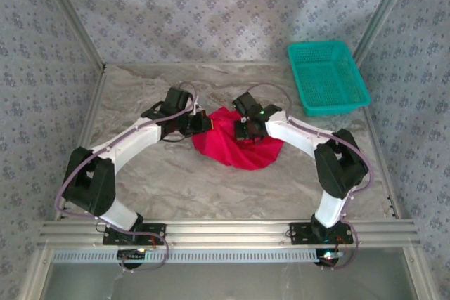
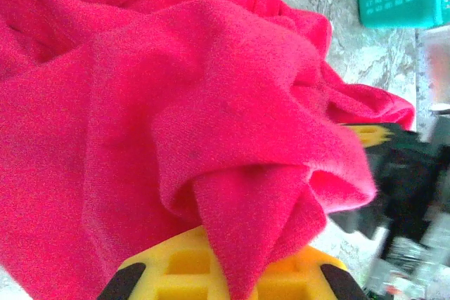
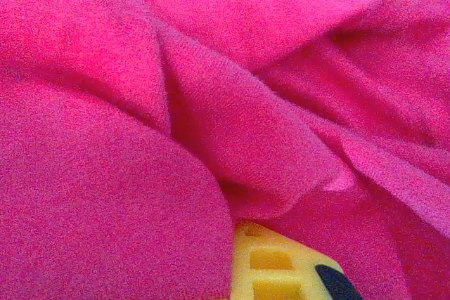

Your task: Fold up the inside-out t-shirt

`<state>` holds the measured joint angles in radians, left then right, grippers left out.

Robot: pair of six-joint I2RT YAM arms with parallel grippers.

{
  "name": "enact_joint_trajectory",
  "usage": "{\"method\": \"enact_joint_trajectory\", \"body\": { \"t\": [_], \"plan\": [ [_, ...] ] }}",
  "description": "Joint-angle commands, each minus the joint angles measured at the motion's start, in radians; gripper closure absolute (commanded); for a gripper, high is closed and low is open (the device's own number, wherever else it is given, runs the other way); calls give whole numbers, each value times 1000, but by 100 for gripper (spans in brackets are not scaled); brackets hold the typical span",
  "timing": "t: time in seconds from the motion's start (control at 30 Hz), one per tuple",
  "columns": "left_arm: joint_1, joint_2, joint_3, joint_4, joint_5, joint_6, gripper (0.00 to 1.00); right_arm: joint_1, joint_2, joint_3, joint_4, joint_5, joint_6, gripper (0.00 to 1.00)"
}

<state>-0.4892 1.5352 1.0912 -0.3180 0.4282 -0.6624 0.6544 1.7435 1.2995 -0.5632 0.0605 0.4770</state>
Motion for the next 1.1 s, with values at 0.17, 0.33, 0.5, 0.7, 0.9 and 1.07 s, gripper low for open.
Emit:
{"method": "enact_joint_trajectory", "body": {
  "t": [0.17, 0.33, 0.5, 0.7, 0.9, 1.07],
  "plan": [
    [113, 81, 106, -49, 23, 91, 100, -91, -331, 197, -288, -264, -42, 100],
    [131, 103, 153, -55, 24, 99, 100, -256, -477, 179, -214, -550, 33, 100],
    [110, 55, 130, -11, 22, 87, 100, -342, -447, 94, -95, -573, 59, 100],
    [63, 55, 103, 46, 28, 51, 100, -367, -140, 127, -142, -215, -91, 100],
    [17, 91, 117, 83, 44, -7, 100, -314, -60, 198, -246, 21, -64, 63],
    [15, 90, 130, 68, 38, -1, 100, -153, -177, 136, -223, 80, -9, 60]
  ]
}}
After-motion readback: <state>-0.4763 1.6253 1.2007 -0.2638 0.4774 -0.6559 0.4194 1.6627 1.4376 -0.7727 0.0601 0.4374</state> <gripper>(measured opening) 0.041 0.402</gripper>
